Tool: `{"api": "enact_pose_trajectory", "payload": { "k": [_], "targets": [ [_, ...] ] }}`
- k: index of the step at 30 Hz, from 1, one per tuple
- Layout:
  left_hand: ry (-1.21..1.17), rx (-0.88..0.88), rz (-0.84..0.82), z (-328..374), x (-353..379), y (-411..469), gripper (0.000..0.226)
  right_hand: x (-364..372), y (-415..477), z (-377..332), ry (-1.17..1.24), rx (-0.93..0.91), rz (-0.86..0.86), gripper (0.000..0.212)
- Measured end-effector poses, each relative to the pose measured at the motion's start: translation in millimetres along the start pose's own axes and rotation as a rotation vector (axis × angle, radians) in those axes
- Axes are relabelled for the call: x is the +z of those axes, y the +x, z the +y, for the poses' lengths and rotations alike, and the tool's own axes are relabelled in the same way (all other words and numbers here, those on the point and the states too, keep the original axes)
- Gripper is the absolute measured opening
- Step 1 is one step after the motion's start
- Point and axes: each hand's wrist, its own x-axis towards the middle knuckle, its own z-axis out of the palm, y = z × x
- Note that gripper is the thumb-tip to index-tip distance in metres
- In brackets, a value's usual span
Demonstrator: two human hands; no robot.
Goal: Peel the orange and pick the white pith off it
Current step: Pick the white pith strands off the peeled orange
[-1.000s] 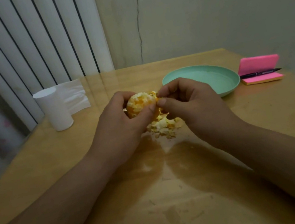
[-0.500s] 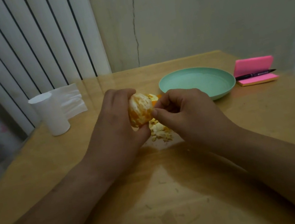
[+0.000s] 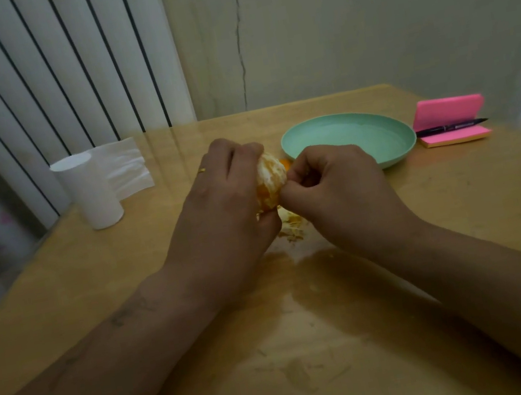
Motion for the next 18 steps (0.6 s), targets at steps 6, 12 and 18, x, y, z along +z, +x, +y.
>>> {"api": "enact_pose_trajectory", "payload": {
  "k": [6,12,18],
  "targets": [
    [-0.124,-0.074,0.009,-6,-1,-3,0.072,-1,0,0,0.044,-0.005,-0.007,0.013],
    [-0.199,-0.081,0.003,-14,-4,-5,0.069,-1,1,4,0.085,-0.023,-0.018,0.011],
    [-0.395,-0.189,-0.04,-20,-5,-8,0.066,-5,9,19,0.101,-0.019,-0.034,0.01]
  ]
}}
